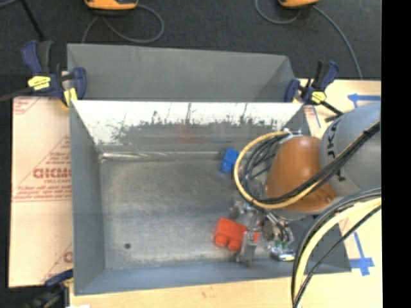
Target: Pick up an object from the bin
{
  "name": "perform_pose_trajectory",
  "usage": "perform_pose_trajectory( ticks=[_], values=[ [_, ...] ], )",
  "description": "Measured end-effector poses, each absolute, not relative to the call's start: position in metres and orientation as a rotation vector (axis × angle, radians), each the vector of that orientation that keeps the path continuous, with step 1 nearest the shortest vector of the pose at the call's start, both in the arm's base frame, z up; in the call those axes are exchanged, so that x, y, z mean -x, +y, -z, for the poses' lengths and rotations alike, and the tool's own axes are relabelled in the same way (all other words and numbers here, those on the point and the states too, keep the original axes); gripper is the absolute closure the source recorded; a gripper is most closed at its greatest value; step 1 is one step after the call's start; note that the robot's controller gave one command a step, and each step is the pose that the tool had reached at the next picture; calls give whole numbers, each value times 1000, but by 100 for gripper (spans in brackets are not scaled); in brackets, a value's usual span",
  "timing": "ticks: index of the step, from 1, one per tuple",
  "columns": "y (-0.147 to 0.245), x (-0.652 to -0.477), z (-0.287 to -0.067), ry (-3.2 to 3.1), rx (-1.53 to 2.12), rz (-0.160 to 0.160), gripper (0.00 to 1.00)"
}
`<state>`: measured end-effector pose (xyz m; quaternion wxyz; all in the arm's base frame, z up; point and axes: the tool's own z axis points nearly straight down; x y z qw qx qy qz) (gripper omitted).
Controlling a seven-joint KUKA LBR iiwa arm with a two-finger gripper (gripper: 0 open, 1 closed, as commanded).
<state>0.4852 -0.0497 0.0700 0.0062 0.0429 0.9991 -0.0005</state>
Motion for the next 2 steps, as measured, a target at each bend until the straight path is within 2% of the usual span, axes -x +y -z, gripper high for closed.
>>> perform_pose_trajectory(
  ticks=[1,2],
  values=[
    [-50,-486,-70,3125,-133,2,0],
    [-50,-486,-71,3124,-132,3,100]
  ],
)
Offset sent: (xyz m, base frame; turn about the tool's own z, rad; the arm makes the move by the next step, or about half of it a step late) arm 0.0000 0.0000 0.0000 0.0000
